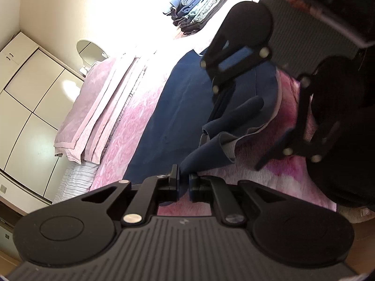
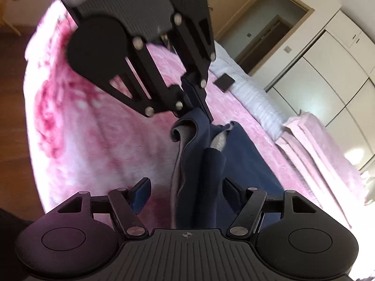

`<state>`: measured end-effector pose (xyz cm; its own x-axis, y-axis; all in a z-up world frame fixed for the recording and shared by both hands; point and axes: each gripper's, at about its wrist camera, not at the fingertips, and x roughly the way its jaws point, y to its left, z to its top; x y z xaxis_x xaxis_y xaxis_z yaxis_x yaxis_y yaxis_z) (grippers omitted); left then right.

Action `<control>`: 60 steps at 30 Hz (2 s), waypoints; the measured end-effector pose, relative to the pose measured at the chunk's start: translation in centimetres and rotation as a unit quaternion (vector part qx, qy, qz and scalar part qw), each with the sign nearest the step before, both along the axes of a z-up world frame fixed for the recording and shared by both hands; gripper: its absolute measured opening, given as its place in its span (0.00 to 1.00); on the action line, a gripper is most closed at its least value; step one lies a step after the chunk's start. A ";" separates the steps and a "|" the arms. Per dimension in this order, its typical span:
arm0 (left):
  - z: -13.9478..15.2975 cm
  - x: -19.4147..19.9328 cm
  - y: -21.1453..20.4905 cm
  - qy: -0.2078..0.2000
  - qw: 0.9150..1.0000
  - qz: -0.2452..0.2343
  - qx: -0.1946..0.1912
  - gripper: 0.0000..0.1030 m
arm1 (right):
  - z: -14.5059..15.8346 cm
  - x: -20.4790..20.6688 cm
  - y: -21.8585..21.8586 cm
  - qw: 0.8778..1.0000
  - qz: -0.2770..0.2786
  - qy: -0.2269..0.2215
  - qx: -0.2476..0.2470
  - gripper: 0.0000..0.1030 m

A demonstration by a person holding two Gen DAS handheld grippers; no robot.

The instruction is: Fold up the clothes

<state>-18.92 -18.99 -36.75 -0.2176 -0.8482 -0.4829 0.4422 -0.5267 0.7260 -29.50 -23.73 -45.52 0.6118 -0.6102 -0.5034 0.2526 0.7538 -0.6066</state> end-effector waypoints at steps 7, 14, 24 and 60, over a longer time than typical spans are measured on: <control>-1.6 2.6 -1.9 -0.034 0.999 0.014 0.003 0.43 | 2.3 -1.1 -1.6 0.999 -0.021 -0.035 0.030 0.05; -3.4 5.5 -9.8 -0.097 0.995 0.016 -0.018 0.46 | 5.6 -3.3 -3.0 0.993 -0.035 -0.090 0.062 0.05; -4.1 6.2 -17.3 -0.134 0.989 -0.051 -0.038 0.37 | 7.8 -4.1 -3.3 0.990 -0.040 -0.111 0.082 0.05; -0.8 -24.8 -29.7 -0.198 0.951 -0.237 -0.006 0.15 | 3.0 -31.0 -12.2 0.705 -0.330 -0.498 0.382 0.05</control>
